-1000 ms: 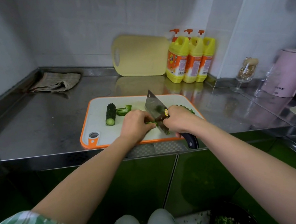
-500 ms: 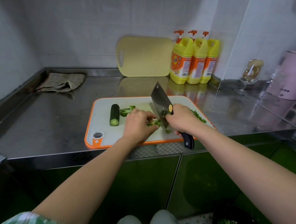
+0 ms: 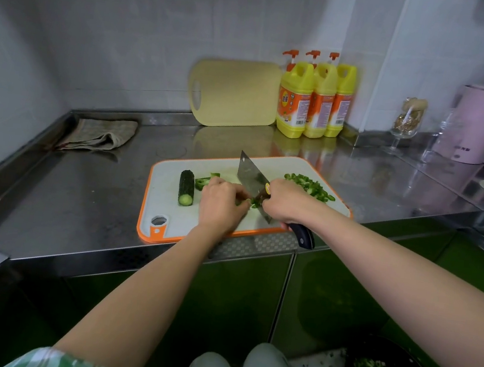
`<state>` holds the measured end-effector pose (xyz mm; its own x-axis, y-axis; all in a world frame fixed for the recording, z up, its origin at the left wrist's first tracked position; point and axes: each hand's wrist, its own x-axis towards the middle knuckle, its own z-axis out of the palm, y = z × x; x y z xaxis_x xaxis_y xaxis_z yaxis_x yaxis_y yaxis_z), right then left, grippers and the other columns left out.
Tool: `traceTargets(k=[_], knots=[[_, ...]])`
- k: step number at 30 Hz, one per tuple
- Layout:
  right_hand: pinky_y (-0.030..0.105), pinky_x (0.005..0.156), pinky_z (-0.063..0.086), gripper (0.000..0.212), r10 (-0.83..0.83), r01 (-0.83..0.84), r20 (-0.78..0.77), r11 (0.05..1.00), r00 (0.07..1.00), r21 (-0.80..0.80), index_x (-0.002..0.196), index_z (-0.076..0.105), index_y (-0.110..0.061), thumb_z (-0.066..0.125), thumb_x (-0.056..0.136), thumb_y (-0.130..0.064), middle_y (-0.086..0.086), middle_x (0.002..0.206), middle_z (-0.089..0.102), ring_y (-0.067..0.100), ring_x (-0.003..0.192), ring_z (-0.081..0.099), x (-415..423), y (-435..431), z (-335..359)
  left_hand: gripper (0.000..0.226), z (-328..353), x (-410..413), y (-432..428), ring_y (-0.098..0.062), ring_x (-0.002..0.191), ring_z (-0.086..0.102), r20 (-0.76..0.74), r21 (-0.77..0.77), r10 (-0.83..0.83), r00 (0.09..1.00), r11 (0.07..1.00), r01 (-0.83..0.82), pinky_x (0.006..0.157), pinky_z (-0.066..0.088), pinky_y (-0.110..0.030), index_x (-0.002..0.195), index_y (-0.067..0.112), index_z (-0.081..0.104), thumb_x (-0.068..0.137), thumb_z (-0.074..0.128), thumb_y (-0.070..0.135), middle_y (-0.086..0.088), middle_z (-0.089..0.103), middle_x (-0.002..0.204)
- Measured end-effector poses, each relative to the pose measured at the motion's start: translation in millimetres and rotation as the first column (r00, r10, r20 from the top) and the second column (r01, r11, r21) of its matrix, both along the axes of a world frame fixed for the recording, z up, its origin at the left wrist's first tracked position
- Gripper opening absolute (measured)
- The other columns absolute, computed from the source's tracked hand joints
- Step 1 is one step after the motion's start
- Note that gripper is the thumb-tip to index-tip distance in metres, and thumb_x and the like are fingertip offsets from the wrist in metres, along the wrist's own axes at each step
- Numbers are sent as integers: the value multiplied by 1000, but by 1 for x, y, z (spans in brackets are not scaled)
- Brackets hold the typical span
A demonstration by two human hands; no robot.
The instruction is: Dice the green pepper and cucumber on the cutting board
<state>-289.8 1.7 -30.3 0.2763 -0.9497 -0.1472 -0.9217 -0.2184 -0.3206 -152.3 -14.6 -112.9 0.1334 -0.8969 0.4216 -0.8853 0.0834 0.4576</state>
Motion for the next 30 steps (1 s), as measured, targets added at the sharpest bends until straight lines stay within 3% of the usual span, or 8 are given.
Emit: traceTargets(k=[2,6,9,13,16,20,26,30], knots=[[22,39,41,8,-9,9,11,1000,1000,-3,87,50,-2,43,92,-3,11,57,57,19,41,54,3,-4,-1,15,0,1,-1,-25,105,46,-17,8,-2,1000,1000,2,84,43,-37,97,30,76,84,68,32,-2,69,92],[25,42,45,14,-54,56,129,998,990,-6,104,49,2,39,94,-3,15,66,59,23,48,58,1,-12,-9,16,1,3,1,-22,105,42,-40,19,-23,999,1000,24,82,38,-33,98,32,76,85,67,29,0,68,89],[25,41,44,8,-63,72,189,997,980,-39,99,45,-2,38,96,-5,13,67,56,23,48,57,-5,-13,-7,18,1,2,1,-20,104,41,-53,29,-39,998,999,41,79,32,-30,99,34,75,86,66,28,1,66,89],[21,42,39,9,-35,37,126,999,991,-16,87,46,-3,40,92,-3,13,55,55,22,43,52,-11,-7,8,23,-2,3,0,-23,105,45,-94,-8,-24,995,1000,23,83,37,-33,102,30,72,83,62,22,1,68,91],[18,40,36,17,-6,6,23,1000,1000,7,76,46,-4,40,91,-2,11,50,55,18,37,50,-10,-2,13,24,1,1,3,-21,101,46,-113,-39,-27,993,999,23,81,35,-34,103,23,67,80,64,16,8,65,81],[17,38,37,17,7,-6,-29,1000,1000,28,75,47,-3,40,89,-1,8,37,53,17,33,50,-6,-4,10,27,2,1,4,-21,100,46,-145,-33,-38,989,999,34,78,33,-32,103,23,63,77,66,15,9,68,80],[24,41,42,5,-31,37,86,997,996,-62,95,48,-4,43,94,-6,12,67,60,20,44,58,0,-12,-12,24,3,2,4,-20,99,47,-181,-29,-42,983,999,38,79,35,-33,99,25,65,77,69,16,9,71,81],[23,39,39,10,-58,78,203,993,978,-89,99,49,-4,40,96,-10,13,70,57,22,45,57,-8,-16,-7,20,2,1,8,-19,105,44,-150,-35,-5,989,999,0,83,35,-32,98,28,68,79,68,23,10,69,86]])
